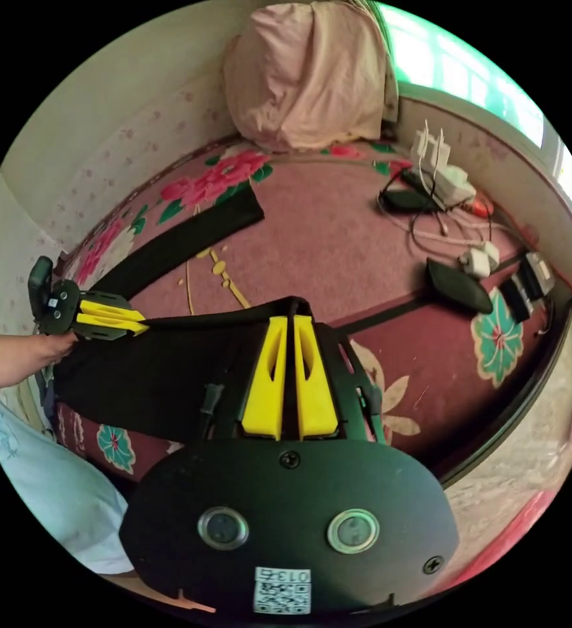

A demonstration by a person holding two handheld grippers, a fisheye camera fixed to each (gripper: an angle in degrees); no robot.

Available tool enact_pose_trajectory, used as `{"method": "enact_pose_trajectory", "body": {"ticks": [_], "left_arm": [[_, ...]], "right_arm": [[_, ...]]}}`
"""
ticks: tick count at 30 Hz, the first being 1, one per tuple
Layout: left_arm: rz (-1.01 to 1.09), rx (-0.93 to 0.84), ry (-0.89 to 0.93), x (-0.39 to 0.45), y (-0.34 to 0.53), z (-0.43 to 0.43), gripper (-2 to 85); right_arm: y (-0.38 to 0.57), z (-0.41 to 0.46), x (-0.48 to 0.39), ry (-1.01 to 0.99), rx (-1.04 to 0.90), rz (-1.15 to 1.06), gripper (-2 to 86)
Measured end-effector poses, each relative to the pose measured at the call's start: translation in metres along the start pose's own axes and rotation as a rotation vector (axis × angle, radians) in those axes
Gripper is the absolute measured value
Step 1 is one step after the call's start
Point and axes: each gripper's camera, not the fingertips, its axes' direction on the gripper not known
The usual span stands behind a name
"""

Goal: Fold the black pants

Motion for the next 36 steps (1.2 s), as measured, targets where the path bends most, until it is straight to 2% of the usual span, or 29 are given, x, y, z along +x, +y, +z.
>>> {"method": "enact_pose_trajectory", "body": {"ticks": [2,3,5,6,9,11,13,16,18,21,23,25,28,30,33,36], "left_arm": [[-0.043,0.041,0.000,-0.005,0.006,0.001,2.9],[-0.071,0.006,0.042,-0.011,0.007,0.014,4.3],[-0.138,-0.088,0.113,-0.023,0.010,0.032,6.3],[-0.185,-0.070,0.126,-0.030,0.017,0.028,7.1],[-0.248,0.038,0.016,-0.034,0.044,-0.012,10.0],[-0.264,0.066,-0.061,-0.031,0.069,-0.036,10.4],[-0.286,0.037,-0.110,-0.024,0.101,-0.049,9.9],[-0.394,-0.057,-0.185,-0.001,0.168,-0.064,8.6],[-0.491,-0.155,-0.286,0.027,0.225,-0.072,7.9],[-0.627,-0.320,-0.384,0.058,0.293,-0.066,6.7],[-0.718,-0.397,-0.390,0.065,0.330,-0.054,5.4],[-0.815,-0.457,-0.331,0.063,0.361,-0.037,4.0],[-0.915,-0.319,-0.245,0.063,0.386,-0.041,1.6],[-0.973,-0.303,-0.176,0.060,0.395,-0.054,1.3],[-1.025,-0.211,-0.305,0.058,0.419,-0.091,2.1],[-1.027,-0.252,-0.410,0.020,0.452,-0.113,5.0]], "right_arm": [[-0.005,-0.013,-0.004,0.033,0.061,-0.026,3.6],[-0.012,-0.009,-0.003,0.068,0.056,-0.018,4.3],[-0.020,0.011,0.005,0.163,-0.018,0.024,5.3],[-0.021,0.019,0.013,0.201,-0.070,0.052,5.9],[-0.007,-0.014,0.017,0.235,0.015,0.134,4.9],[0.006,-0.032,-0.007,0.242,0.055,0.080,4.2],[0.016,-0.027,-0.039,0.146,-0.004,-0.013,3.6],[0.042,0.006,-0.095,0.109,-0.108,-0.097,1.7],[0.065,0.043,-0.130,0.211,-0.153,-0.141,0.7],[0.082,0.092,-0.136,0.267,-0.254,-0.127,0.3],[0.084,0.087,-0.131,0.243,-0.185,-0.099,0.2],[0.076,0.088,-0.122,0.173,-0.207,-0.070,0.1],[0.053,0.089,-0.110,0.097,-0.301,-0.010,0.1],[0.030,0.055,-0.118,0.075,-0.155,0.017,0.3],[-0.012,0.028,-0.149,0.105,-0.016,-0.019,0.9],[-0.076,0.055,-0.194,0.052,-0.062,-0.150,2.7]]}}
